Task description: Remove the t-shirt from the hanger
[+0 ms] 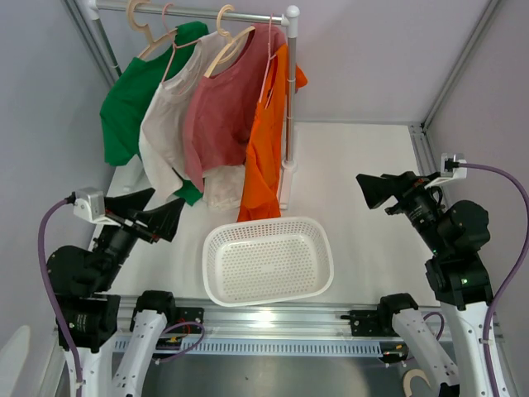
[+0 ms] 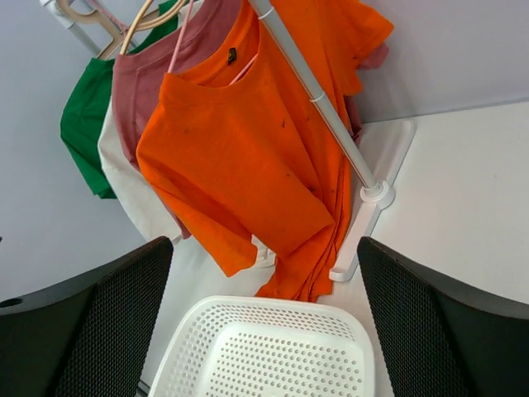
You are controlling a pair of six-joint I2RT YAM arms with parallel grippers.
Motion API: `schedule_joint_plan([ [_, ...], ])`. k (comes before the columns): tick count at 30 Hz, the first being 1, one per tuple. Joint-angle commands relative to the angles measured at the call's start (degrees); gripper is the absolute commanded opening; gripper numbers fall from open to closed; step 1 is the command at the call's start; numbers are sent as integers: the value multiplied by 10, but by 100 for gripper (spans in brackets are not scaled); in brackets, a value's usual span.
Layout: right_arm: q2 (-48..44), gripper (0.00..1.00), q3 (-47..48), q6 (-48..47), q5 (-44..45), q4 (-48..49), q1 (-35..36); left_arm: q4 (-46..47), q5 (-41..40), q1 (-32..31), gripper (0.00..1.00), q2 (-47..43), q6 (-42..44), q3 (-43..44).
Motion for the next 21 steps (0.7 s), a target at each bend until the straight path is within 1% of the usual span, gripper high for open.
schedule_joint_plan([
  [1,-7,99,17,24,31,-13,4,4,-53,-2,99,5,-38,31],
  [2,-6,100,17,29,37,-15,3,16,-70,-2,99,1,-54,26],
  [4,-4,99,19,56,58,-21,3,34,-70,-2,100,0,-40,22],
  [6,-3,99,20,64,53,-22,3,32,-28,-2,100,19,-23,37],
  [7,5,99,22,63,46,-23,3,36,-3,-2,99,44,-17,53],
  [8,10,99,28,59,38,-30,3,43,49,-2,99,58,-13,57],
  [10,22,99,36,40,18,-37,4,55,91,-2,100,98,-12,82],
  [13,28,100,31,19,-3,-27,3,72,104,-2,100,126,-21,106],
  [16,27,100,24,6,-3,-21,3,103,113,-3,99,159,-30,128],
  [17,29,100,25,4,1,-24,3,100,119,-5,99,196,-30,172],
  [20,34,100,24,2,5,-22,3,47,118,-21,100,268,-8,232],
  [21,34,99,22,3,3,-19,3,32,111,-29,100,316,1,299],
])
